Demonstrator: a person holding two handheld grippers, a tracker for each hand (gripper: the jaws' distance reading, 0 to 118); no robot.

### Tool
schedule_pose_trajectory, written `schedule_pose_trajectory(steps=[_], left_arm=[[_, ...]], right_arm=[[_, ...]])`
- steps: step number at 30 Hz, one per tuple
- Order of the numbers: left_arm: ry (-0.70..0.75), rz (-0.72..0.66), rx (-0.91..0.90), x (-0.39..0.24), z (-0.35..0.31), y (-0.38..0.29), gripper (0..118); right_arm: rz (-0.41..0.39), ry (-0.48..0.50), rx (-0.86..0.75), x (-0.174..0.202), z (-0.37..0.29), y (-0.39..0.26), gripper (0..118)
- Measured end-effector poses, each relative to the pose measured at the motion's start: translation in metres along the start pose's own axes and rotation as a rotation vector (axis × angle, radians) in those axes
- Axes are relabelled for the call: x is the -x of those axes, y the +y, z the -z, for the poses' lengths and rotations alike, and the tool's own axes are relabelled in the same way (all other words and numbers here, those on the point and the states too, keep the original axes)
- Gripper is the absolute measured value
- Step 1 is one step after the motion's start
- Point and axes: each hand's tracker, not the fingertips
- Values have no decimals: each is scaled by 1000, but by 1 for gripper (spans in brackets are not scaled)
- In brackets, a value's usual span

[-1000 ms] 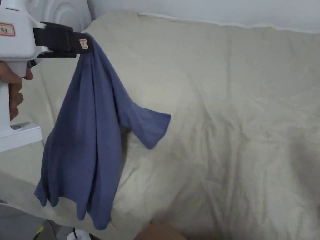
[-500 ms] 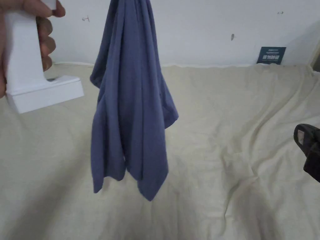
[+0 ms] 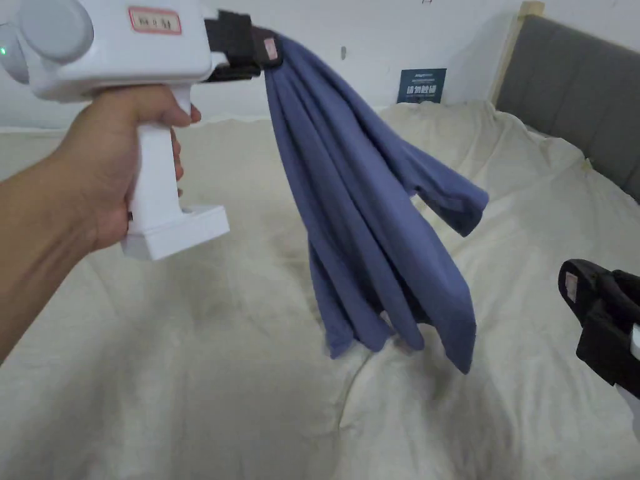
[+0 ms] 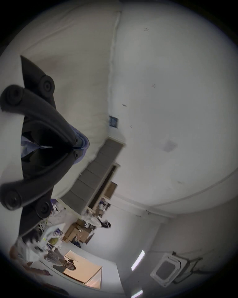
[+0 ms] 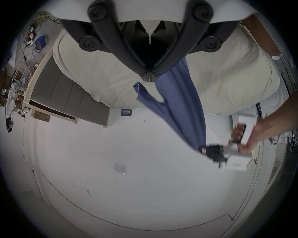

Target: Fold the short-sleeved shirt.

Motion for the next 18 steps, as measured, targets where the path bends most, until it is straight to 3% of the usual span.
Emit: schedule_pose_trajectory(steps=[4, 8, 18], left_arm=[[115, -45, 124, 64, 14, -72, 0], [250, -87, 200, 125, -13, -130, 0], [457, -116, 358, 216, -100, -197, 0]], right_arm=[[-6, -1, 25, -1, 12, -11, 0], [-16, 10, 43, 5, 27, -18, 0], [-20, 60, 77, 30, 58, -35, 0]])
